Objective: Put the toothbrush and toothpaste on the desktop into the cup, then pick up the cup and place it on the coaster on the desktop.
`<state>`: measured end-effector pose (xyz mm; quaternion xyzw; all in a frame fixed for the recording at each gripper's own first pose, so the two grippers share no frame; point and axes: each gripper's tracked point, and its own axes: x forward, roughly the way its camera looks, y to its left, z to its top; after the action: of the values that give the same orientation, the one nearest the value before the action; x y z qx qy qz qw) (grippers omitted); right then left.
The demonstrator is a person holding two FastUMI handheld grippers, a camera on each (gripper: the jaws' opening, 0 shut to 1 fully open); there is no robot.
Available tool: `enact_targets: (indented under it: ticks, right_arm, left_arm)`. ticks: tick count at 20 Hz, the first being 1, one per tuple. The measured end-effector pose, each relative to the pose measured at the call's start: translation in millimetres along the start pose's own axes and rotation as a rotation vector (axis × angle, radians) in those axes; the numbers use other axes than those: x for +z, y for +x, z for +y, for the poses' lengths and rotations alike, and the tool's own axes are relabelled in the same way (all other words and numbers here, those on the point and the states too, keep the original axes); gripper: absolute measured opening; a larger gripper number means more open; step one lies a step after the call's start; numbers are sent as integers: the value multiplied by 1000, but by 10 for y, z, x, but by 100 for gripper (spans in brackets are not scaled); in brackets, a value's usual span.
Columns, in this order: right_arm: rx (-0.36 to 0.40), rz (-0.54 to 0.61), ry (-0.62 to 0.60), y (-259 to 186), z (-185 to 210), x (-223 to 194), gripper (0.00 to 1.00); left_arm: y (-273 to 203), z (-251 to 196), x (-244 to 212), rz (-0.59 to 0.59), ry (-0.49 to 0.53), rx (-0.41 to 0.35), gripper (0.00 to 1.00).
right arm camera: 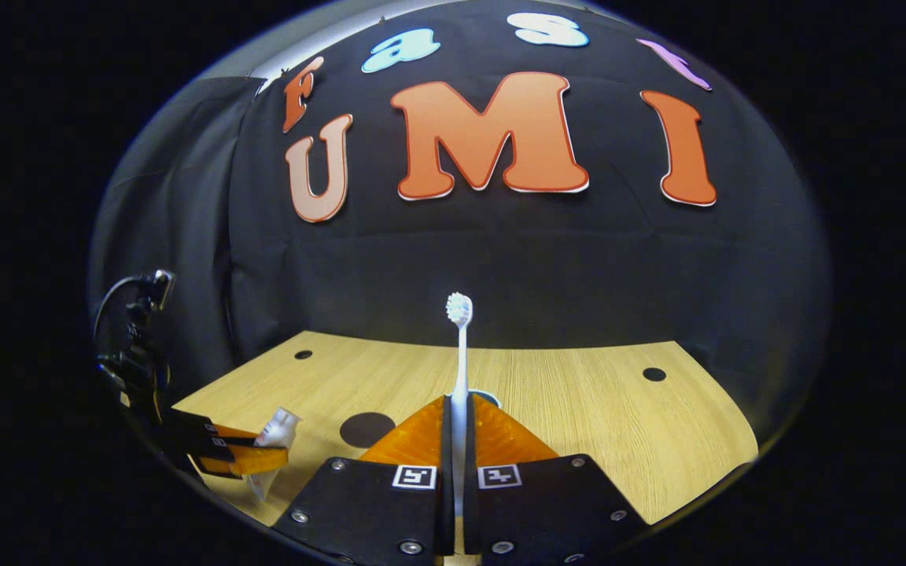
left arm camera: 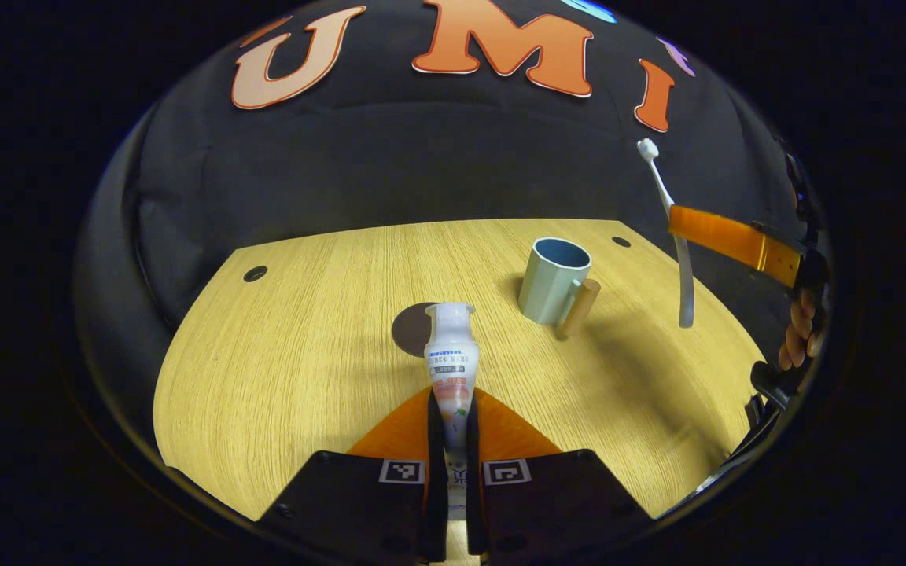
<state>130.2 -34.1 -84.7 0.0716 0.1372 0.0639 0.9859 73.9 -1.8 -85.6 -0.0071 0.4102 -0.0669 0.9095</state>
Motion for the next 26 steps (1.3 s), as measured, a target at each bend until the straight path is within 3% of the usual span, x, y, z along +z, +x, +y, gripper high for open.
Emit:
enact_targets:
  ticks: [12, 17, 26]
  right_arm:
    - [29, -314, 11, 612, -120, 611, 5]
    - [53, -348, 22, 923, -181, 494, 5]
    - [61, -251, 45, 1309, -209, -9, 5]
  left_arm:
    - [304, 62, 8, -7, 0, -5, 13]
    - [431, 55, 59, -21, 6, -16, 13]
    - [473, 19, 207, -77, 6, -37, 13]
